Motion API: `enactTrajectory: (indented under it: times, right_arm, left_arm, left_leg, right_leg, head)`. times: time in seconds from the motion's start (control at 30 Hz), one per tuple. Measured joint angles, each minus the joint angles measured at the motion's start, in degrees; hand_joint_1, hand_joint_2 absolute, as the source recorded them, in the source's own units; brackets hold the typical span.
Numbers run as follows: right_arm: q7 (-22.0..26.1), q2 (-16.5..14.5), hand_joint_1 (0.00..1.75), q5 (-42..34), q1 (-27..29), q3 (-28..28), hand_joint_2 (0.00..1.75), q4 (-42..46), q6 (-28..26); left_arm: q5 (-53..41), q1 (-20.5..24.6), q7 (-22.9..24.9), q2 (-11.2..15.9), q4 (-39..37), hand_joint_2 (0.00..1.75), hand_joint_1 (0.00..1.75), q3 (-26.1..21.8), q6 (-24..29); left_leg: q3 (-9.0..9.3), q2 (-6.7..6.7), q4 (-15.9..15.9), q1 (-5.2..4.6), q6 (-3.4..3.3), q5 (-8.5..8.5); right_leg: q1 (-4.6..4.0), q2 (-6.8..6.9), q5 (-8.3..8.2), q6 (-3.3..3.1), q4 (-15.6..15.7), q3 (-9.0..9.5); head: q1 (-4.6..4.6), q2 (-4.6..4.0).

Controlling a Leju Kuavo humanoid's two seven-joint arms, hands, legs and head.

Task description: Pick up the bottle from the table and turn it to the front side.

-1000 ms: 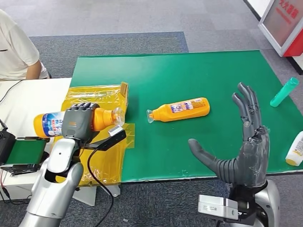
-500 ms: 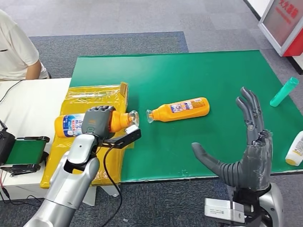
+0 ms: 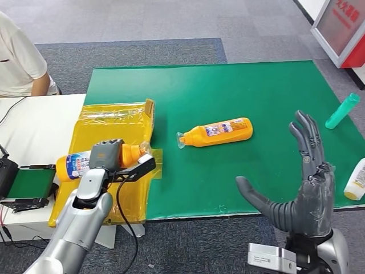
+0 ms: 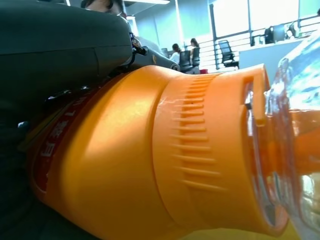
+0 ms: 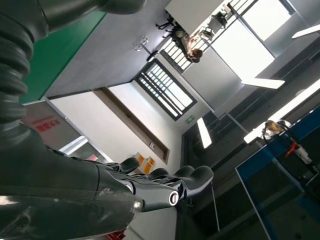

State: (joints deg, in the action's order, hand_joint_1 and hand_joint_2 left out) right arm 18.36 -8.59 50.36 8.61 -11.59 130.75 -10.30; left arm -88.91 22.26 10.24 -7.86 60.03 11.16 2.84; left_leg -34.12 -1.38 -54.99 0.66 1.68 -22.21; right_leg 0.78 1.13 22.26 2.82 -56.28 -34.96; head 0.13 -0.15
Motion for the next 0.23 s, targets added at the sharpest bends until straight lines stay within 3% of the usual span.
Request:
enactTrajectory:
  times: [0.23]
  right_arm:
    - [0.5,0.0,0.0,-0.4,0.7,0.6,1.75,0.1,0.1]
  left_arm:
    - [0.0,0.1,1.6,1.3,-0.9,1.75,1.75,0.0,0.1]
  left_leg:
    - [0.0,0.0,0.0,0.0,0.0,0.0]
  right_leg:
    - [-0.01,0.0,0.0,0.0,0.0,-0.01]
  head:
    - [-0.01,0.0]
